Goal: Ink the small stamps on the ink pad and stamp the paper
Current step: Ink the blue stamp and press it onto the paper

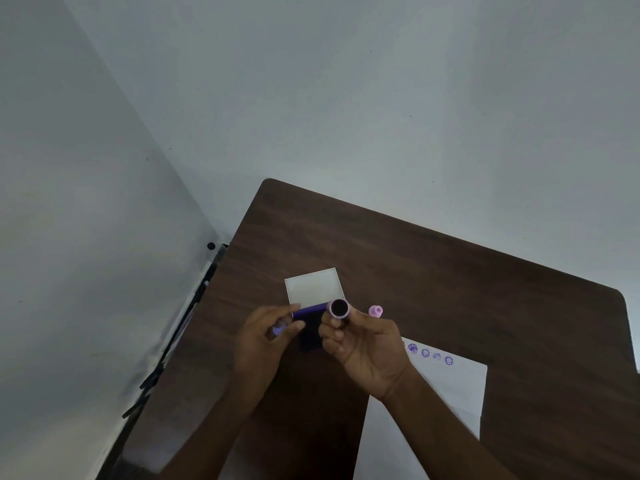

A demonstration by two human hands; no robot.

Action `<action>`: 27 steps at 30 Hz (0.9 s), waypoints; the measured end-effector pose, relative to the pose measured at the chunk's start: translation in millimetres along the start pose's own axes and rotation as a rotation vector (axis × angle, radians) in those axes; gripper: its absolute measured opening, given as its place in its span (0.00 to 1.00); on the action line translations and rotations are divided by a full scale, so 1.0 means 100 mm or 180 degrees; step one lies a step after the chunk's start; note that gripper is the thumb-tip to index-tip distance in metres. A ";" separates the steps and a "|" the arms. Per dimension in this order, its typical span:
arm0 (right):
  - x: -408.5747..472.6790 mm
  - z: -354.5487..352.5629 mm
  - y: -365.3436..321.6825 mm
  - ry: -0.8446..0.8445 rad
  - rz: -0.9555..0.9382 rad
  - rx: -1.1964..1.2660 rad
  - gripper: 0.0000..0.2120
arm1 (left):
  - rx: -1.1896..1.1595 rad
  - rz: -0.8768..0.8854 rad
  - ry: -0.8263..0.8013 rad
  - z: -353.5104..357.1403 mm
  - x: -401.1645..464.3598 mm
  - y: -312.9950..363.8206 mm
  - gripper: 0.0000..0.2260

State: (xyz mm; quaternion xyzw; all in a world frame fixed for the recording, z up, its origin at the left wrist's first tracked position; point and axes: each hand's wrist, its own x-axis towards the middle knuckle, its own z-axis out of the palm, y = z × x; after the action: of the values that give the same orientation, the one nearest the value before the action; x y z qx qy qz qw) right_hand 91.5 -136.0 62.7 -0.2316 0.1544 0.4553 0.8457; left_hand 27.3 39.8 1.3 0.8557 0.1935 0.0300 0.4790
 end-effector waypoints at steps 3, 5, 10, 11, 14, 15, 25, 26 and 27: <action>-0.01 0.00 0.02 0.0089 0.0010 0.0119 0.11 | -0.0051 0.0599 0.0190 -0.07 -0.08 0.38 0.19; -0.01 -0.01 0.04 0.0106 0.0059 0.0356 0.19 | 0.0114 0.0845 0.0037 -0.07 -0.09 0.50 0.22; -0.01 0.01 0.07 0.0134 0.0113 0.0488 0.23 | 0.0039 0.0595 -0.0169 -0.02 -0.09 0.59 0.30; -0.01 0.01 0.07 0.0116 0.0128 0.0524 0.22 | 0.0047 0.0509 -0.0212 -0.01 -0.10 0.58 0.35; -0.01 0.02 0.06 0.0012 0.0135 0.0544 0.23 | -0.0077 0.0138 -0.0442 0.00 -0.11 0.55 0.43; -0.01 0.02 0.06 -0.0043 0.0139 0.0572 0.22 | -0.0052 -0.0030 -0.0485 0.01 -0.11 0.55 0.36; 0.03 -0.03 0.00 -0.0250 0.0043 0.0381 0.23 | -0.0074 0.0282 -0.0052 -0.08 -0.11 0.78 0.28; 0.04 -0.05 -0.02 -0.0227 0.0005 0.0291 0.23 | -0.0112 0.0357 0.0059 -0.06 -0.11 0.78 0.34; 0.04 -0.08 -0.03 -0.0200 -0.0023 0.0192 0.21 | -0.0130 0.0300 -0.0006 -0.04 -0.10 0.76 0.39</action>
State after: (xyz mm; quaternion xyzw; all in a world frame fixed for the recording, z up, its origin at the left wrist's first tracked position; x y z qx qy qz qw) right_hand 96.2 -138.8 54.7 -0.1921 0.1406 0.4544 0.8584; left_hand 40.3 3.9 68.1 0.8539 0.1519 0.0556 0.4946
